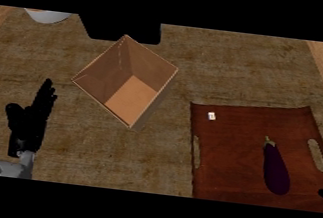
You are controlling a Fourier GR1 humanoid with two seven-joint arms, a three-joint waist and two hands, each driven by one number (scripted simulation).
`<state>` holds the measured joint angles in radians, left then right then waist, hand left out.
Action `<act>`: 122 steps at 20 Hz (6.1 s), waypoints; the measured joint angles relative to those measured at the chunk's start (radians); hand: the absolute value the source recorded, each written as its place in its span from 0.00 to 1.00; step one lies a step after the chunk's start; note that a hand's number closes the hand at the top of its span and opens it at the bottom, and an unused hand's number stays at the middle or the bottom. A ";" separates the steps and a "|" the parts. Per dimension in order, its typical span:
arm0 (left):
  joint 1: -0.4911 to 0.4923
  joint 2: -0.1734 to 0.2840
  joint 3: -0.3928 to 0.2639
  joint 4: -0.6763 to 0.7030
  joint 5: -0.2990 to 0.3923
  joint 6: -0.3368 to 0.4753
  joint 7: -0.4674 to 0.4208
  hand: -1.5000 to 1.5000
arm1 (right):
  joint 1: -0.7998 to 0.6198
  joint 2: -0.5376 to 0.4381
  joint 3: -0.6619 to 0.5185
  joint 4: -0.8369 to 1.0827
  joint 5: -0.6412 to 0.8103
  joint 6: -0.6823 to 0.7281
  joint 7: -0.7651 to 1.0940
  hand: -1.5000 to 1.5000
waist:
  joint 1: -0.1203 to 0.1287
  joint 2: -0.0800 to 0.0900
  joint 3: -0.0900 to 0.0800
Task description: Pick the eggplant from the tray and place it in the cardboard box
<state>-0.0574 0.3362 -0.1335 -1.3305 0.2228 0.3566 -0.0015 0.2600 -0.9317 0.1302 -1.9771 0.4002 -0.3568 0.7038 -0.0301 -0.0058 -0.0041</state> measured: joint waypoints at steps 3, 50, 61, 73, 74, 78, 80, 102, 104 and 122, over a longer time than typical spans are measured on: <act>-0.024 -0.012 -0.003 0.018 -0.007 -0.009 -0.001 0.50 | -0.017 -0.018 0.024 -0.076 0.005 0.097 0.145 0.00 | 0.014 0.003 0.001; -0.046 -0.082 0.054 0.073 -0.075 -0.067 -0.033 0.50 | -0.468 0.450 0.208 0.391 0.183 0.513 0.451 0.00 | 0.034 0.006 0.003; -0.056 -0.090 0.068 0.058 -0.099 -0.068 0.001 0.50 | -0.461 0.494 0.155 0.470 0.245 0.553 0.413 0.00 | 0.031 0.006 0.004; -0.031 -0.110 0.094 0.022 -0.126 -0.084 0.014 0.50 | -0.416 0.555 0.087 0.548 0.332 0.560 0.346 0.00 | 0.030 0.006 0.004; -0.033 -0.107 0.097 0.014 -0.126 -0.089 0.026 0.50 | -0.430 0.567 0.080 0.582 0.344 0.555 0.338 0.00 | 0.032 0.006 0.004; -0.022 -0.123 0.104 0.009 -0.147 -0.091 0.020 0.50 | -0.413 0.597 0.064 0.564 0.380 0.560 0.331 0.00 | 0.031 0.005 0.004; -0.028 -0.123 0.117 0.022 -0.147 -0.101 0.010 0.50 | -0.422 0.605 0.052 0.600 0.392 0.561 0.318 1.00 | 0.031 0.006 0.004; -0.096 -0.169 0.072 0.009 -0.196 -0.156 0.055 0.50 | -0.614 0.895 0.599 0.561 0.569 0.448 0.328 1.00 | 0.169 0.012 0.001; -0.107 -0.175 0.063 0.014 -0.201 -0.157 0.060 0.50 | -0.654 0.905 0.670 0.558 0.559 0.429 0.350 1.00 | 0.177 0.013 0.002; -0.123 -0.169 0.081 0.065 -0.206 -0.149 0.069 0.50 | -1.035 0.913 0.817 0.399 0.590 0.354 0.501 1.00 | 0.137 -0.017 -0.002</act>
<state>-0.1801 0.1670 -0.0524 -1.2659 0.0171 0.2076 0.0675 -0.7750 -0.0189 0.9470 -1.5780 0.9899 -0.0030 1.2049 0.1069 -0.0223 -0.0064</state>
